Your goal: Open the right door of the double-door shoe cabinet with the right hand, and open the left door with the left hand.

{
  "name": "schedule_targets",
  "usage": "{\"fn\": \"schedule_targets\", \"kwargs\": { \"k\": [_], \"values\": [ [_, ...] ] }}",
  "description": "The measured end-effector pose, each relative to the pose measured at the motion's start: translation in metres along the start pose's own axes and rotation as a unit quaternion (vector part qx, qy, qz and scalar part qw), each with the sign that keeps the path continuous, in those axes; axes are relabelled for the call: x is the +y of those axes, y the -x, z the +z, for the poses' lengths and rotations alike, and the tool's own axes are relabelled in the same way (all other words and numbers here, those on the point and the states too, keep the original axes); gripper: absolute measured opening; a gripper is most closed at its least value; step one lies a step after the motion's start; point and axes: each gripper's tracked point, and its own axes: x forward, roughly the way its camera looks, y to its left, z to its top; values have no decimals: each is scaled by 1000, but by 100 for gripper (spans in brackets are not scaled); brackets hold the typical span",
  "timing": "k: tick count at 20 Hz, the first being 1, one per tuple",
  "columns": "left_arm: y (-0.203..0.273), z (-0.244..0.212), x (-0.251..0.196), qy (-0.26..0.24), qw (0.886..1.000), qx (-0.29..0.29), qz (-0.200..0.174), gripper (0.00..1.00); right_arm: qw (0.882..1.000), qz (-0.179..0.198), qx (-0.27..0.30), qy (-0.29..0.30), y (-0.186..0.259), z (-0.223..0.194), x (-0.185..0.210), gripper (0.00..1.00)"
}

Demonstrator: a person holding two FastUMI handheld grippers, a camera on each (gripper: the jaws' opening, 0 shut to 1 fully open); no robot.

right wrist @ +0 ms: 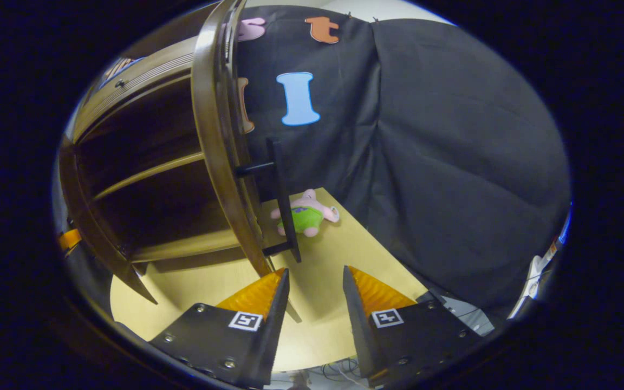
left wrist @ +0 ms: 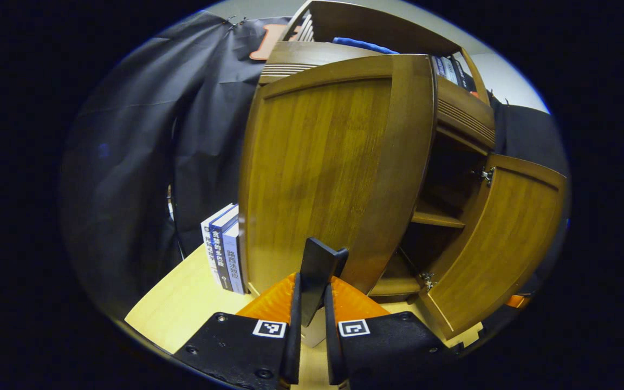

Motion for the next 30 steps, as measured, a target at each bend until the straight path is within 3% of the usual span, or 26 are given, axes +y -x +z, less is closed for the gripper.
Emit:
{"fn": "schedule_targets", "kwargs": {
  "k": [7, 13, 21, 23, 30],
  "values": [
    [17, -1, 27, -17, 999, -3, 31, 10, 1000, 1, 2, -2, -1, -1, 0, 59],
    [27, 0, 49, -12, 999, 0, 34, 7, 1000, 0, 2, -8, 0, -2, 1, 59],
    [44, 11, 122, -21, 994, -14, 106, 3, 1000, -4, 3, -19, 0, -3, 2, 59],
    [45, 13, 127, -3, 995, -18, 94, 2, 1000, -5, 4, -17, 0, -3, 1, 59],
    [43, 14, 141, -20, 998, -14, 62, 3, 1000, -4, 3, -18, 4, -6, 1, 59]
  ]
}}
